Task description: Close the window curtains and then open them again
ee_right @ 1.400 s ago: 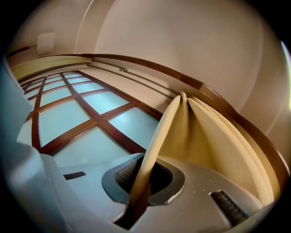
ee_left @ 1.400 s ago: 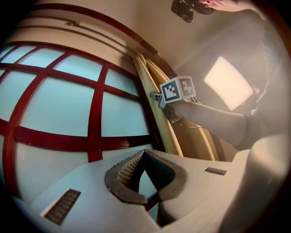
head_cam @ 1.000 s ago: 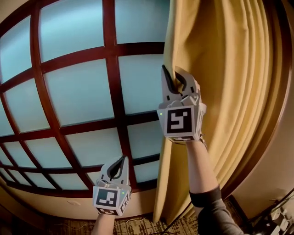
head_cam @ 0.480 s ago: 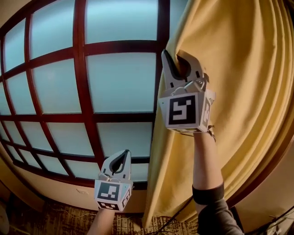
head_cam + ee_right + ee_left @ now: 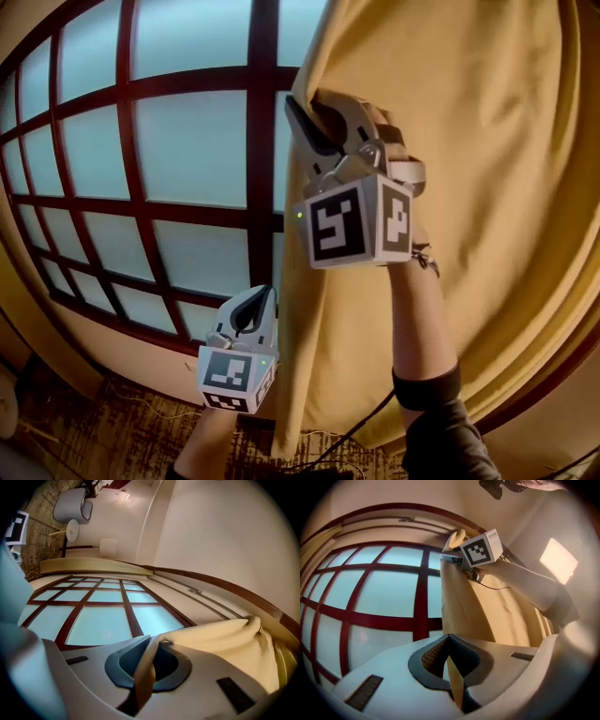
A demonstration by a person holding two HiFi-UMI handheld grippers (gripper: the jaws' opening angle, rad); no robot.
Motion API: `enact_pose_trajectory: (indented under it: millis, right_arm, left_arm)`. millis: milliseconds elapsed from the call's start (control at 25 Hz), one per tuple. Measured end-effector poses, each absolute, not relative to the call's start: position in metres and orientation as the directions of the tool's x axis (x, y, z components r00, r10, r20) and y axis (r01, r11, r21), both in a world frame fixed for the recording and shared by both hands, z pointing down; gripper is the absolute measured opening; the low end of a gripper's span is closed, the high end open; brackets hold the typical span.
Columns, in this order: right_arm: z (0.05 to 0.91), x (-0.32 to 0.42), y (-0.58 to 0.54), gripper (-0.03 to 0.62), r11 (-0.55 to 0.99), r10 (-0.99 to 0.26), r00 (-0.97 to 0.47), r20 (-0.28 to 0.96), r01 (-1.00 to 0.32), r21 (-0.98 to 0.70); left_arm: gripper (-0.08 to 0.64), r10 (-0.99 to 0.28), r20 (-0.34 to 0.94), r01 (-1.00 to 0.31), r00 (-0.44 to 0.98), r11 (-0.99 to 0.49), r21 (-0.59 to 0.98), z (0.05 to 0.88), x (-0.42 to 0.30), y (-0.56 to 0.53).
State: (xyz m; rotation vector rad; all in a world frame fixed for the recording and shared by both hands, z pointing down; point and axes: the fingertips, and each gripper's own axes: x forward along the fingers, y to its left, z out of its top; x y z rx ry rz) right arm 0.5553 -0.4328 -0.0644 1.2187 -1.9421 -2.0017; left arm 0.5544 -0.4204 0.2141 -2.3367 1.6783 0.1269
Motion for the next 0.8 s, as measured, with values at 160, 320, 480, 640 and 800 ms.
enact_pose_trajectory:
  millis: [160, 320, 480, 640, 800]
  right_arm:
    - [-0.065, 0.503, -0.431, 0.015, -0.203, -0.563, -0.695, -0.448, -0.409, 0.89]
    - [-0.056, 0.442, -0.424, 0.012, -0.201, -0.554, -0.743, -0.377, -0.32, 0.926]
    - [-0.045, 0.378, -0.398, 0.014, -0.146, -0.473, -0.808, -0.351, -0.321, 0.936]
    - [-0.059, 0.346, -0.377, 0.014, -0.154, -0.445, -0.807, -0.388, -0.359, 0.921]
    - [-0.062, 0.344, -0.371, 0.015, -0.181, -0.48, -0.779, -0.404, -0.362, 0.914]
  left_arm:
    - [0.0, -0.948, -0.221, -0.972, 0.229, -0.21, -0.108, 0.219, 0.484, -0.418]
    - [0.0, -0.96, -0.219, -0.984, 0.175, -0.162, -0.074, 0.217, 0.434, -0.413]
    - [0.0, -0.967, -0.217, -0.991, 0.133, -0.124, -0.051, 0.218, 0.398, -0.403]
    - [0.0, -0.972, -0.209, -0.994, 0.11, -0.103, -0.043, 0.225, 0.369, -0.391]
    - [0.0, -0.972, -0.194, -0.991, 0.129, -0.12, -0.059, 0.23, 0.354, -0.379]
